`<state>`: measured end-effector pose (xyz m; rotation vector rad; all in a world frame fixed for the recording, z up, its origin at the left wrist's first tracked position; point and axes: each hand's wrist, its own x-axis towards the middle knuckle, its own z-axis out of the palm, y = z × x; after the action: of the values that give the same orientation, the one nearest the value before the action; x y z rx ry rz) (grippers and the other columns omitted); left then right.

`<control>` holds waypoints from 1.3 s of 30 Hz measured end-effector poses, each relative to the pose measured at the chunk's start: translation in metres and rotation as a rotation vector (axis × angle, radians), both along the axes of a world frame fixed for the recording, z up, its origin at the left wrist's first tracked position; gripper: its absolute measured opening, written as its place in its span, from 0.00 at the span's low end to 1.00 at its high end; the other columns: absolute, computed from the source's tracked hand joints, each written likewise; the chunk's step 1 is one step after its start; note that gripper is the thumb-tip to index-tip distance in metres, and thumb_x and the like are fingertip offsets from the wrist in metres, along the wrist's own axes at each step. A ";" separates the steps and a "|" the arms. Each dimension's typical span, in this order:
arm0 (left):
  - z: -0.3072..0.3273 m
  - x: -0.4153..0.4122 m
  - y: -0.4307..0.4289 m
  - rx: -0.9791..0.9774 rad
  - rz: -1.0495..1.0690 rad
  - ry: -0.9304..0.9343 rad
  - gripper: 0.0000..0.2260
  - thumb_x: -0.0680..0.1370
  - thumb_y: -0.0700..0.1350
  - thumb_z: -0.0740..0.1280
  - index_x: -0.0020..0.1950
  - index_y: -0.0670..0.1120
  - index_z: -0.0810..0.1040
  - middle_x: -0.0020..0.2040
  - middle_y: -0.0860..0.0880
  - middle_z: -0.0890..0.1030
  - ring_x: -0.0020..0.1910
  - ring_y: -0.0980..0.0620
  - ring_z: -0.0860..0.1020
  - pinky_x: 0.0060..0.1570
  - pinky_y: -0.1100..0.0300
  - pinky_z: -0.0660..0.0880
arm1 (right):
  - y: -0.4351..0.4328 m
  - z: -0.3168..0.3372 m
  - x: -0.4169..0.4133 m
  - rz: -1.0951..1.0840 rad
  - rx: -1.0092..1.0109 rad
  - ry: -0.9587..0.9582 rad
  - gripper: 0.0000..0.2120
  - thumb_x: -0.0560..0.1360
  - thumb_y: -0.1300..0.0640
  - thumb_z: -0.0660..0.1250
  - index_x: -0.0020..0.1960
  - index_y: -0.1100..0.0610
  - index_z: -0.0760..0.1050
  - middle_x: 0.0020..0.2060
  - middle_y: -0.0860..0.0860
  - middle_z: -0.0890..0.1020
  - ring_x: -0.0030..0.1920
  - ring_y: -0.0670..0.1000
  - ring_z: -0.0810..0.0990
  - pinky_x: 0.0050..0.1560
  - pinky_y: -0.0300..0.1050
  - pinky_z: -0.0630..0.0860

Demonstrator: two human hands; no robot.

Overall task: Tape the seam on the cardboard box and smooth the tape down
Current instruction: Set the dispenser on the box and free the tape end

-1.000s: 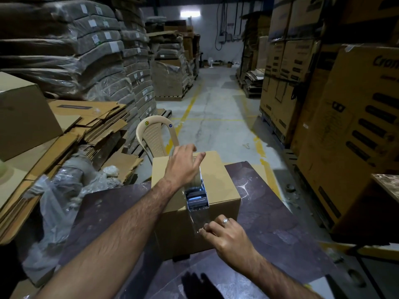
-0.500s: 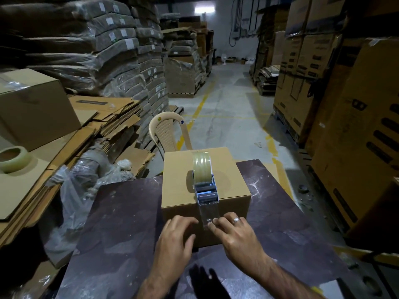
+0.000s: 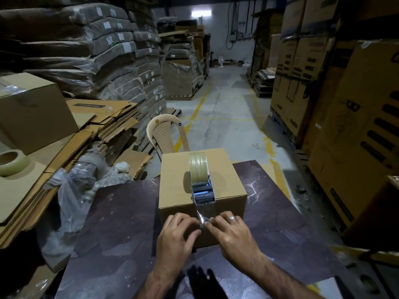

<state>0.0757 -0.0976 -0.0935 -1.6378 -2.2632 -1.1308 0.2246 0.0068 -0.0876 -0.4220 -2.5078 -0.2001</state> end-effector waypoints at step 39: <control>0.013 0.002 0.003 0.046 -0.086 0.097 0.06 0.69 0.44 0.76 0.42 0.50 0.80 0.42 0.55 0.78 0.42 0.59 0.73 0.37 0.66 0.74 | 0.017 0.015 0.007 0.000 -0.391 0.249 0.23 0.64 0.68 0.74 0.55 0.51 0.79 0.48 0.50 0.77 0.47 0.51 0.75 0.45 0.40 0.75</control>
<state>0.0772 -0.0942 -0.0805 -1.7482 -2.1110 -1.0871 0.2320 0.0239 -0.0727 -0.5640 -2.2952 0.3302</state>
